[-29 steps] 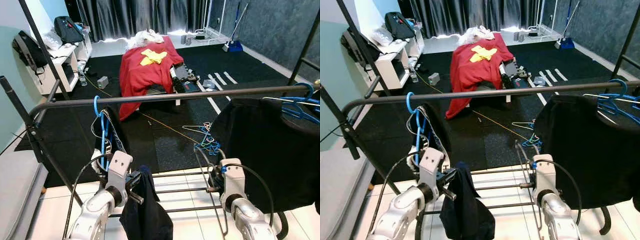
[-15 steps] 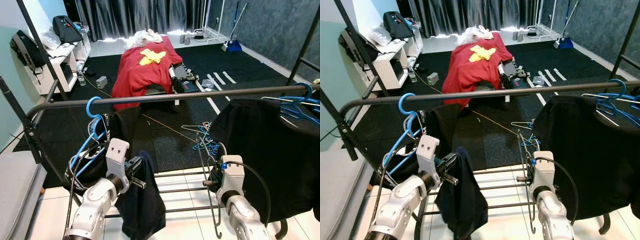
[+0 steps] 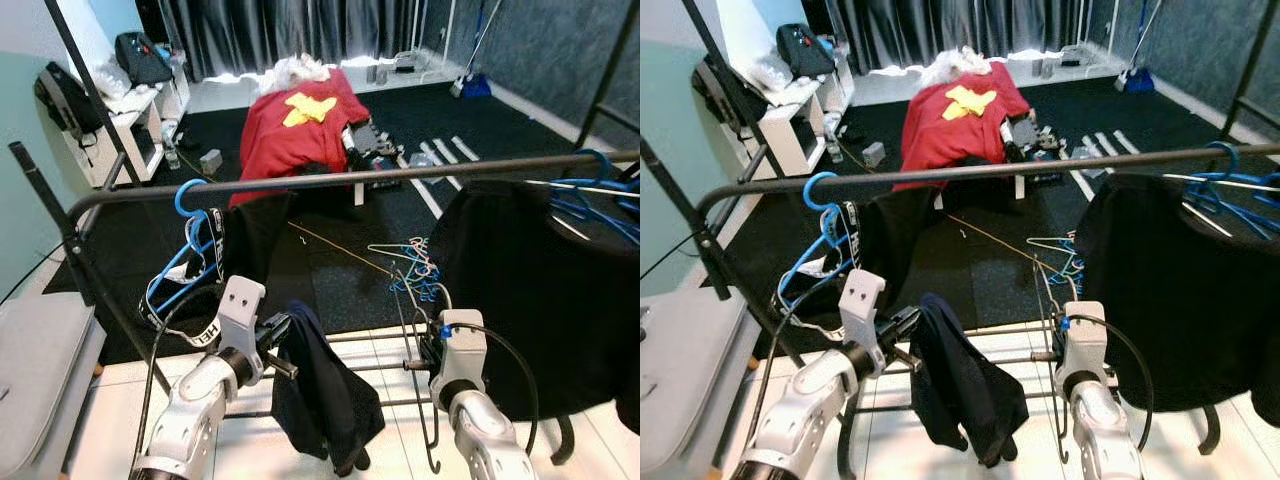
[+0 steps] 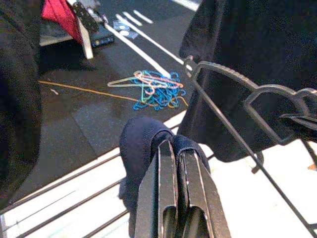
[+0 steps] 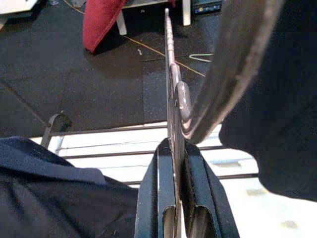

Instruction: Hang hanger

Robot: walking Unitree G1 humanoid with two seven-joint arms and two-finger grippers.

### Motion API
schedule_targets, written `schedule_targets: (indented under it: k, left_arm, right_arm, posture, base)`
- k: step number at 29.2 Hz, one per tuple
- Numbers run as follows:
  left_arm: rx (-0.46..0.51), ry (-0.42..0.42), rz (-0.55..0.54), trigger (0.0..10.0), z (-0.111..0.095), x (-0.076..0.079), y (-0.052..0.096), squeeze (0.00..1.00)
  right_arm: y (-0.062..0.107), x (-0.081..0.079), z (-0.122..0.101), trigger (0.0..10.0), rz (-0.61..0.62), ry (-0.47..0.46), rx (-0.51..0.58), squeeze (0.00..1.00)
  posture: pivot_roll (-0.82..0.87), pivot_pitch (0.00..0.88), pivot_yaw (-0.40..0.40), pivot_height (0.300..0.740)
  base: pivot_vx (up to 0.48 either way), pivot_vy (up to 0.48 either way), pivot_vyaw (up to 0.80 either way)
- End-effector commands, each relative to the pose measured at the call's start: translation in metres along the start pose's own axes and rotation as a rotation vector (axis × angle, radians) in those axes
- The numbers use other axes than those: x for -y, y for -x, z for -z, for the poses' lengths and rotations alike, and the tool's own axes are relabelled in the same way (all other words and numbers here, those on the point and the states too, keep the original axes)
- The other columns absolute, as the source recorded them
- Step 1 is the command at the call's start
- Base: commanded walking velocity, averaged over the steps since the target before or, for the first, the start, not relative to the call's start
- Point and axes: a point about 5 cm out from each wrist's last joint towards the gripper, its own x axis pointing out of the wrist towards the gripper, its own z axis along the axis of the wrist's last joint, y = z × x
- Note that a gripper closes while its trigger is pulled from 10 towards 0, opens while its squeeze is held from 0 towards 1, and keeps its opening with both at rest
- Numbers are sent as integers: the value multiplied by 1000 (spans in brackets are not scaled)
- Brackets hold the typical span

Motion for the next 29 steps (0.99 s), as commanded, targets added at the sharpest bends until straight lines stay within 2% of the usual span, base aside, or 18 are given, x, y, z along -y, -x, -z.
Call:
schedule_targets:
  k: [1, 26, 29]
  left_arm:
    - [13, -1, 2, 10000, -4, -2, 1, 0]
    - [-6, -18, 33, 10000, -2, -1, -3, 0]
    - [-28, -25, 33, 10000, 1, -3, -4, 0]
  right_arm:
    - [-2, -8, -1, 10000, -24, 3, 9, 0]
    - [-1, -18, 11, 10000, -78, 28, -57, 0]
    - [-1, -18, 11, 10000, -79, 29, -60, 0]
  posture:
    - [-66, 40, 75, 740]
    - [-78, 4, 94, 740]
    - [-79, 5, 96, 740]
  base:
    - [-270, 0, 0]
    - [-252, 0, 0]
    - [0, 0, 0]
